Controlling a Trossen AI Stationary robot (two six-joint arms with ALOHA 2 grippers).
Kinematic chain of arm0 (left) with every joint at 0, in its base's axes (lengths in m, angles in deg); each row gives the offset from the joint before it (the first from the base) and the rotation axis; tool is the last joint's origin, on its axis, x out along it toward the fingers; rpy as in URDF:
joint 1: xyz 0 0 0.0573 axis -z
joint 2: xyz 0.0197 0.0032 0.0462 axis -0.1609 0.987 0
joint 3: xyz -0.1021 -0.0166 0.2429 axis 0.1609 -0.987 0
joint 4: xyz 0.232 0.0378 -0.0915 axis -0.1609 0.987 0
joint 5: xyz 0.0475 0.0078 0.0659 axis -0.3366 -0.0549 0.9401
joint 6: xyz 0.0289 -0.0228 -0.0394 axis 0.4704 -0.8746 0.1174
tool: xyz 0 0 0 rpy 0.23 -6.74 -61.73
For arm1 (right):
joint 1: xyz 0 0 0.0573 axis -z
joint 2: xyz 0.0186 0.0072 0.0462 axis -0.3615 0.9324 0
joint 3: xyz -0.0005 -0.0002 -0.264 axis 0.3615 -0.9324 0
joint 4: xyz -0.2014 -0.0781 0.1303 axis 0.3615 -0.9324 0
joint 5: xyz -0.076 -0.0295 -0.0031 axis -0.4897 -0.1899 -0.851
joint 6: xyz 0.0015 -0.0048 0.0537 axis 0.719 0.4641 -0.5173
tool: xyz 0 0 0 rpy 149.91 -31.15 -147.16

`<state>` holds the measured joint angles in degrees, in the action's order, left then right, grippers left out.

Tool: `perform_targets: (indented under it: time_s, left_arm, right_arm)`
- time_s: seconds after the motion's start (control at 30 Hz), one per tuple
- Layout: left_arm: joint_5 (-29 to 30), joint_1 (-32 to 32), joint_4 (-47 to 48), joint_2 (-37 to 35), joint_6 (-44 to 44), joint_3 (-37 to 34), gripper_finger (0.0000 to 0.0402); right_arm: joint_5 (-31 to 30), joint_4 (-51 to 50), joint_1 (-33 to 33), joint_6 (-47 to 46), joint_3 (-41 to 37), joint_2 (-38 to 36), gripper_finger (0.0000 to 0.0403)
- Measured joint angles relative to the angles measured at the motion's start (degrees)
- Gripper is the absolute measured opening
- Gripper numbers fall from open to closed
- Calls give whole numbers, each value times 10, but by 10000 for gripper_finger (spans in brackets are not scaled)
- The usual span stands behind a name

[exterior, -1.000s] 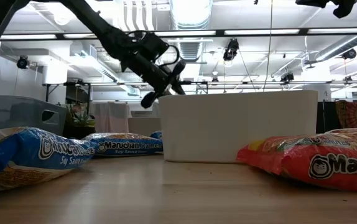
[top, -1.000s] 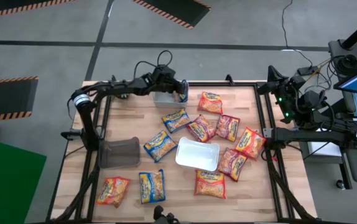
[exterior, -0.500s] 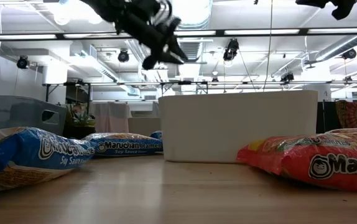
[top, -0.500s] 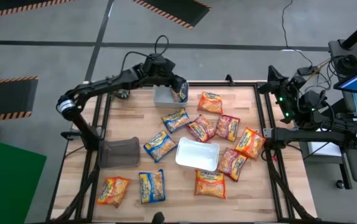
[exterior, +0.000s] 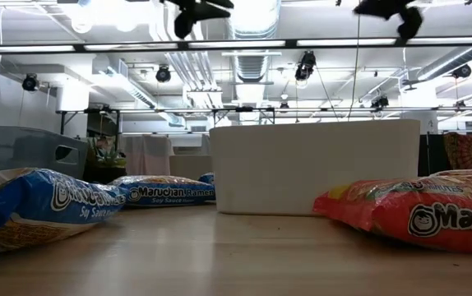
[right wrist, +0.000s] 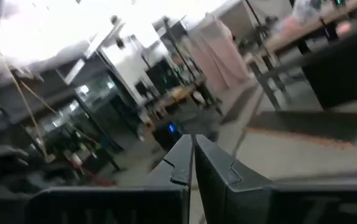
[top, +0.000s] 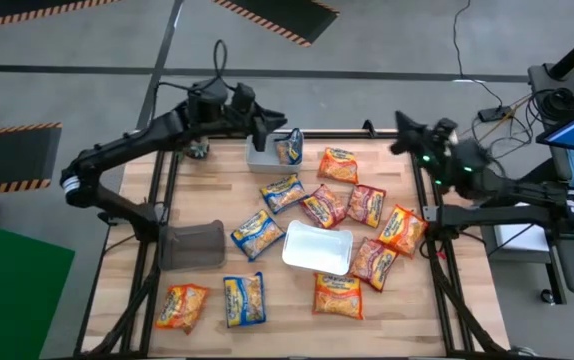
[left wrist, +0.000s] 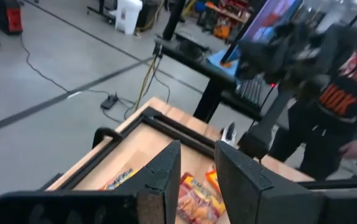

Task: Sort Maruchan noodles
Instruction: Put the orange noodle pack into the white bin

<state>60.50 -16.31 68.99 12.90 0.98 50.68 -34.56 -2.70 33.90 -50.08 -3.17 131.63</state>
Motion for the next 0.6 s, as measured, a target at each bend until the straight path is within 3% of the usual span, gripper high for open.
perform_targets:
  time_s: [0.17,0.4,0.53,0.6]
  left_arm:
    - [17,0,-9,-20,-28,0,82]
    - [19,3,-3,-19,-41,-1,82]
    - [19,5,7,-18,-44,-1,82]
    - [19,5,7,-18,-44,-1,82]
  right_arm:
    - [34,-124,33,-88,47,60,9]
    - [204,-380,146,-211,144,144,9]
    - [303,-498,220,-209,180,210,9]
    - [343,-504,252,-186,194,238,9]
